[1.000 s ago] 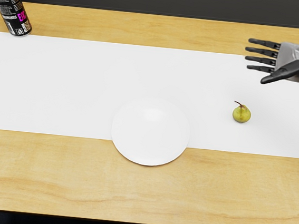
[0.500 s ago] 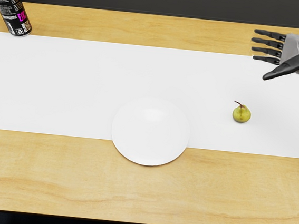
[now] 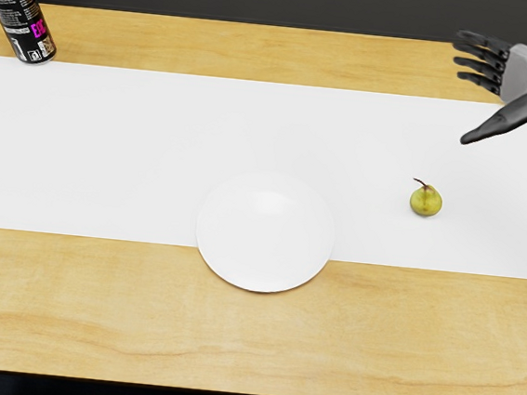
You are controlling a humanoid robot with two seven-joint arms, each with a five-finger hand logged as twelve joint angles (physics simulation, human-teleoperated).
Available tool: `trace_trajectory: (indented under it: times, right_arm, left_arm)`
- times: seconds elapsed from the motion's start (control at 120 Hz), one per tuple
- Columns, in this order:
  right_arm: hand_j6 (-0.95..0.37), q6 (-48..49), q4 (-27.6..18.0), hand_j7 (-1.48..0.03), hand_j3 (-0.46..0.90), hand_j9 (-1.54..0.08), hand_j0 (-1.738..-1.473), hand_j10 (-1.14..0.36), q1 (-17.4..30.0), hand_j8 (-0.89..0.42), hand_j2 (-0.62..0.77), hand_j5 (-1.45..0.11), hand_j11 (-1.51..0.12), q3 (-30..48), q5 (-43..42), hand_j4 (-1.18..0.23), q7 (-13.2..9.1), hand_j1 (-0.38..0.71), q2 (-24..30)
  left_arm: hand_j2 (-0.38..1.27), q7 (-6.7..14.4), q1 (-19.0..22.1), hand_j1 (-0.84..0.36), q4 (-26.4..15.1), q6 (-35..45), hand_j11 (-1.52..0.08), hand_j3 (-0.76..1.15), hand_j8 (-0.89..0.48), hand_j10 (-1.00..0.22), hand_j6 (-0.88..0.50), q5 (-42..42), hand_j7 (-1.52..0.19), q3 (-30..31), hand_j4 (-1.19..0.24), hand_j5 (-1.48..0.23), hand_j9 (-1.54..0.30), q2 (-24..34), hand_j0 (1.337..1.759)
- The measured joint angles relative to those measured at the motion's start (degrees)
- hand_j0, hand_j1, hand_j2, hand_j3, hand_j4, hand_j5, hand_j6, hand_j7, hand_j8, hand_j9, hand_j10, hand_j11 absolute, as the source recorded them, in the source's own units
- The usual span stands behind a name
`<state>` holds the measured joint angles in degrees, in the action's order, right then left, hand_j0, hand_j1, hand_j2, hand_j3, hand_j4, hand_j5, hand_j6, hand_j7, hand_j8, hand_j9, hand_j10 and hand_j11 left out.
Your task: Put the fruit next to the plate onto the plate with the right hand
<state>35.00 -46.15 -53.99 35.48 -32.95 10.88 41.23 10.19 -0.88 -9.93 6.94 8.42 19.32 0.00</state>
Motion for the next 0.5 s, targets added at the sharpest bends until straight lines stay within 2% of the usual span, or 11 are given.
trace_trajectory:
  times: [0.075, 0.175, 0.283, 0.367, 0.5]
  right_arm:
    - [-0.04, 0.0, 0.2, -0.05, 0.0, -0.05, -1.658, -0.04, 0.8, -0.04, 0.0, -0.05, -0.05, -0.2, -2.3, -0.04, 3.1, -0.31, -0.1]
    - [-0.04, 0.0, 0.7, -0.05, 0.0, -0.05, -1.658, -0.04, 1.9, -0.04, 0.0, -0.05, -0.05, -0.3, -3.9, -0.04, 5.4, -0.31, -0.2]
    - [-0.04, 0.0, 1.1, -0.05, 0.0, -0.05, -1.658, -0.04, 3.2, -0.04, 0.0, -0.05, -0.05, -0.4, -6.8, -0.04, 9.7, -0.31, -0.3]
    - [-0.04, 0.0, 1.3, -0.05, 0.0, -0.05, -1.658, -0.04, 4.1, -0.04, 0.0, -0.05, -0.05, -0.8, -8.6, -0.04, 12.0, -0.31, -0.5]
    - [-0.04, 0.0, 1.4, -0.05, 0.0, -0.05, -1.658, -0.04, 4.7, -0.04, 0.0, -0.05, -0.05, -3.4, -11.3, -0.04, 17.7, -0.31, -1.1]
  left_arm:
    - [0.0, 0.0, 0.0, 0.35, 0.0, 0.0, 0.0, 0.0, 0.0, 0.0, 0.0, 0.0, 0.0, 0.0, 0.0, 0.0, 0.0, 0.0, 1.658]
    - [0.0, 0.0, 0.0, 0.35, 0.0, 0.0, 0.0, 0.0, 0.0, 0.0, 0.0, 0.0, 0.0, 0.0, 0.0, 0.0, 0.0, 0.0, 1.658]
    - [0.0, 0.0, 0.0, 0.35, 0.0, 0.0, 0.0, 0.0, 0.0, 0.0, 0.0, 0.0, 0.0, 0.0, 0.0, 0.0, 0.0, 0.0, 1.658]
    - [0.0, 0.0, 0.0, 0.35, 0.0, 0.0, 0.0, 0.0, 0.0, 0.0, 0.0, 0.0, 0.0, 0.0, 0.0, 0.0, 0.0, 0.0, 1.658]
    - [0.0, 0.0, 0.0, 0.35, 0.0, 0.0, 0.0, 0.0, 0.0, 0.0, 0.0, 0.0, 0.0, 0.0, 0.0, 0.0, 0.0, 0.0, 1.658]
